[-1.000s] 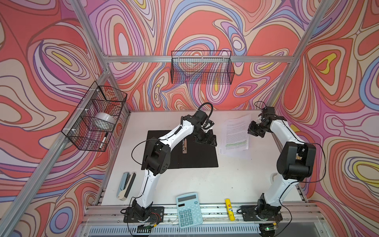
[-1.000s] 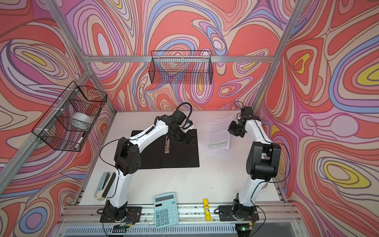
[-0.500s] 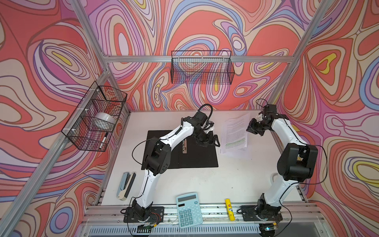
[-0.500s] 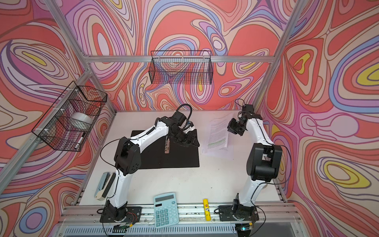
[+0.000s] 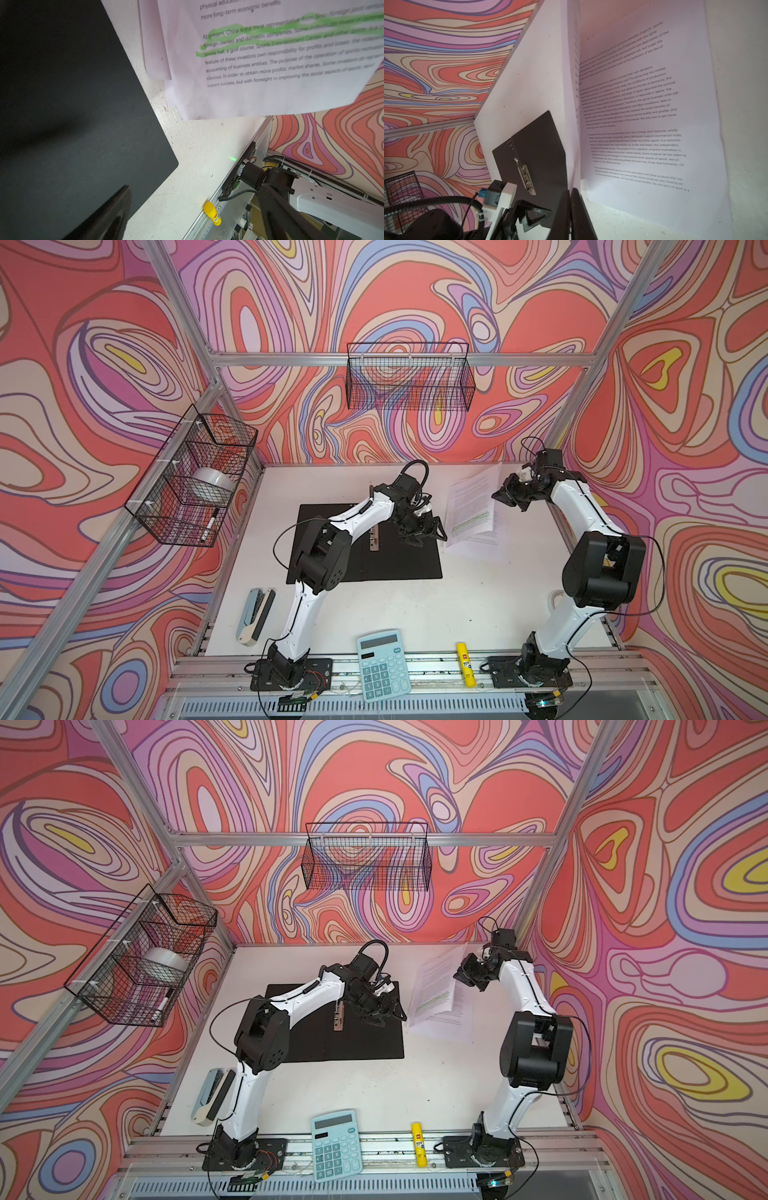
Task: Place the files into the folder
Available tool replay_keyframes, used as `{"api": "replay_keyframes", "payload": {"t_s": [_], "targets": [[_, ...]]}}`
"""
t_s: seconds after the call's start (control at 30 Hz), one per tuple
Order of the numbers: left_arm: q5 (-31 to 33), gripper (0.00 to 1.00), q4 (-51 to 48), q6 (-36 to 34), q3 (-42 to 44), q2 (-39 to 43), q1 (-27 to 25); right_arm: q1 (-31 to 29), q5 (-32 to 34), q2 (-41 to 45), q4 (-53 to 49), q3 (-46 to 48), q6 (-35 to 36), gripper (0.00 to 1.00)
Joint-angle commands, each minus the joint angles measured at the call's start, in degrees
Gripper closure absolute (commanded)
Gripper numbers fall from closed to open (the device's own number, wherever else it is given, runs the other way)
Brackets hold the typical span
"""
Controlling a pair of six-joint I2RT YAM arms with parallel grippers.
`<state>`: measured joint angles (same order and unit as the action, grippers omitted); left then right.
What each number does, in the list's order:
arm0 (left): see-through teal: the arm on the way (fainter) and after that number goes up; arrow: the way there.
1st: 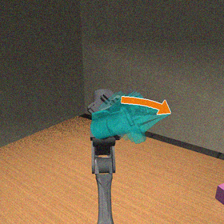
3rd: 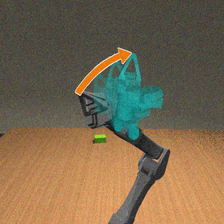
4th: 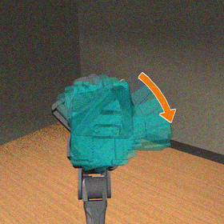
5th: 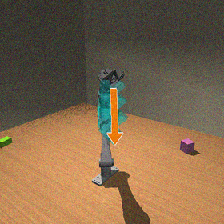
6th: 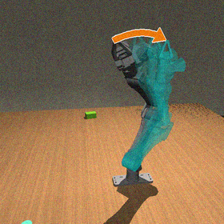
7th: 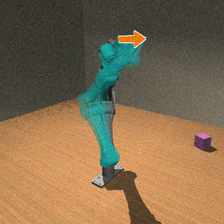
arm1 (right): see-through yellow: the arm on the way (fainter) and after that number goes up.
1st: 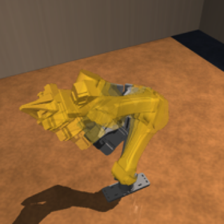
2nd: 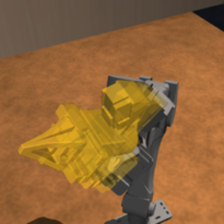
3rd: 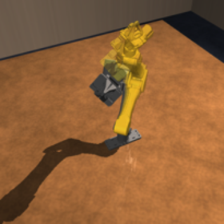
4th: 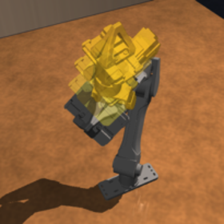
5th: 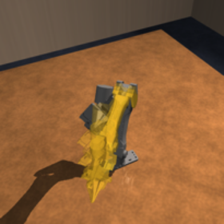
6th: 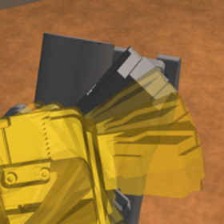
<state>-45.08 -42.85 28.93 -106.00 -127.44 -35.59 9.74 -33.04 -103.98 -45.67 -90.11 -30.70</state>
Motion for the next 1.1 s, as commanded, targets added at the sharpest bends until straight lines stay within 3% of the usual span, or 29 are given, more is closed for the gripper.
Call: {"api": "replay_keyframes", "payload": {"t_s": [0.0, 0.27, 0.5, 0.7, 0.93, 1.07], "targets": [[-2.76, 0.08, 3.83, 5.32, 1.3, -2.35, -0.09, 0.43, -3.37, 1.94, 2.8, -0.01, -2.58, 1.0], [-7.64, 0.1, 10.63, 12.2, 1.27, -4.91, -0.17, 0.76, -6.89, 2.12, 5.3, 0.79, -5.55, 1.0], [-5.16, 0.09, 7.47, 8.23, -0.61, -2.81, -0.08, 0.85, -5.8, 1.5, 4.61, 4.73, -3.73, 1.0], [-8.58, 0.09, 11.5, 13.83, 1.36, -5.07, -0.26, 1.0, -6.42, 2.18, 3.4, 7.68, -2.29, 1.0], [-4.58, 0.1, 8.05, 10.45, 0.47, -4.73, -0.44, 1.19, 5.59, 1.25, -6.43, 8.07, 6.03, 1.0], [-5.47, 0.11, 8.84, 11.5, 0.37, -5.84, -0.87, 1.21, 6.79, 0.18, -5.6, 10.83, 6.94, 1.0]]}}
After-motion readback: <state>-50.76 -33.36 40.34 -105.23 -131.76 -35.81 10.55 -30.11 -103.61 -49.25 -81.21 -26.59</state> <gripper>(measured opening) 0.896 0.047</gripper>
